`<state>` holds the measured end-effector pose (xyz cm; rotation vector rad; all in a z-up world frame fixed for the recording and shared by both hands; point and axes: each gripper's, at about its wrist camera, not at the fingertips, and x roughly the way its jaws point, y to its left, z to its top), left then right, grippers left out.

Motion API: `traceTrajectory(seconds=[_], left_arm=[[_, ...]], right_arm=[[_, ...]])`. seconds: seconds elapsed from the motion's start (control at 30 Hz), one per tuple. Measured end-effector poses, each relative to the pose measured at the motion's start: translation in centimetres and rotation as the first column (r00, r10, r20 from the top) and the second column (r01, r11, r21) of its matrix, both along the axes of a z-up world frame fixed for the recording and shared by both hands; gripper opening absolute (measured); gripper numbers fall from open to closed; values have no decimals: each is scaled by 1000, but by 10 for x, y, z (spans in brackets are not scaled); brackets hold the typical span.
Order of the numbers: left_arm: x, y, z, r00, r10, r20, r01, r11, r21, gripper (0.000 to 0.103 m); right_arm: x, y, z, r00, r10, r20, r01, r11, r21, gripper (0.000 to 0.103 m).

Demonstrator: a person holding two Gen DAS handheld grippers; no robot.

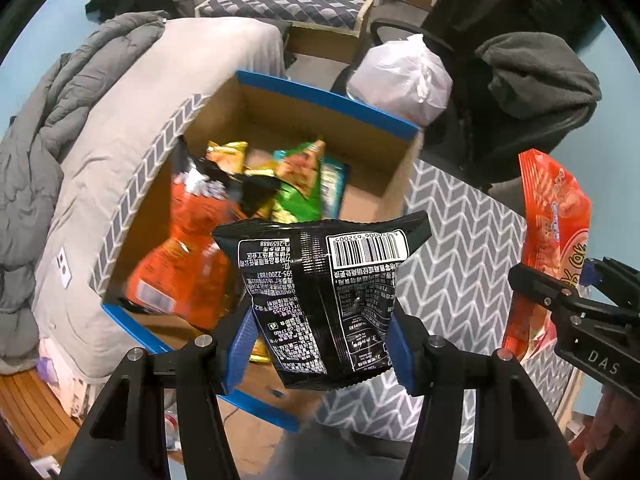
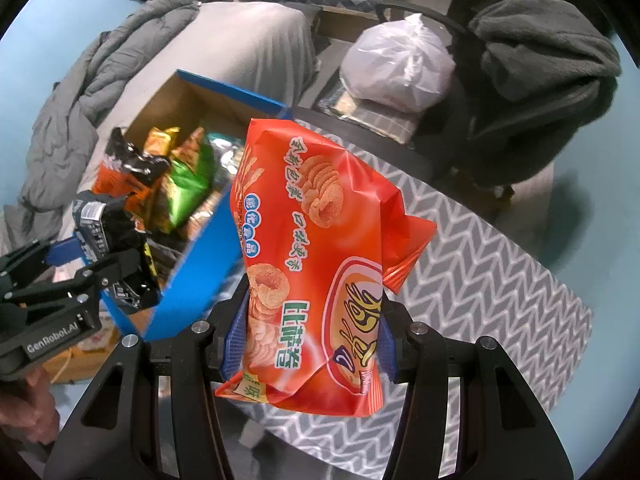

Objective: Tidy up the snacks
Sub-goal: 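Carry both packets up and over the open box, then open both grippers to drop the packets into the box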

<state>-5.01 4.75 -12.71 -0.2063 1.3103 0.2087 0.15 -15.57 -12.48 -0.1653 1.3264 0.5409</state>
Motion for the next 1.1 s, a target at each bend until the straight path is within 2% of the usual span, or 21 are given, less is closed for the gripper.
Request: traceTrajectory(seconds=[0.4, 0.83, 0.97, 1.1], left_arm=[[21, 45, -19, 999, -32, -2, 32, 999, 36, 60], [22, 70, -39, 999, -37, -1, 37, 996, 86, 60], [25, 82, -41, 1000, -22, 2, 22, 998, 55, 60], [24, 88, -38, 1000, -12, 6, 12, 1000, 13, 62]], right_arm=[[26, 78, -5, 998, 61, 2, -61, 998, 33, 53], [50, 136, -37, 995, 82, -53, -80, 996, 34, 53], [53, 145, -44, 995, 79, -61, -77, 997, 26, 53], [55, 151, -46, 994, 82, -66, -79, 996, 36, 59]])
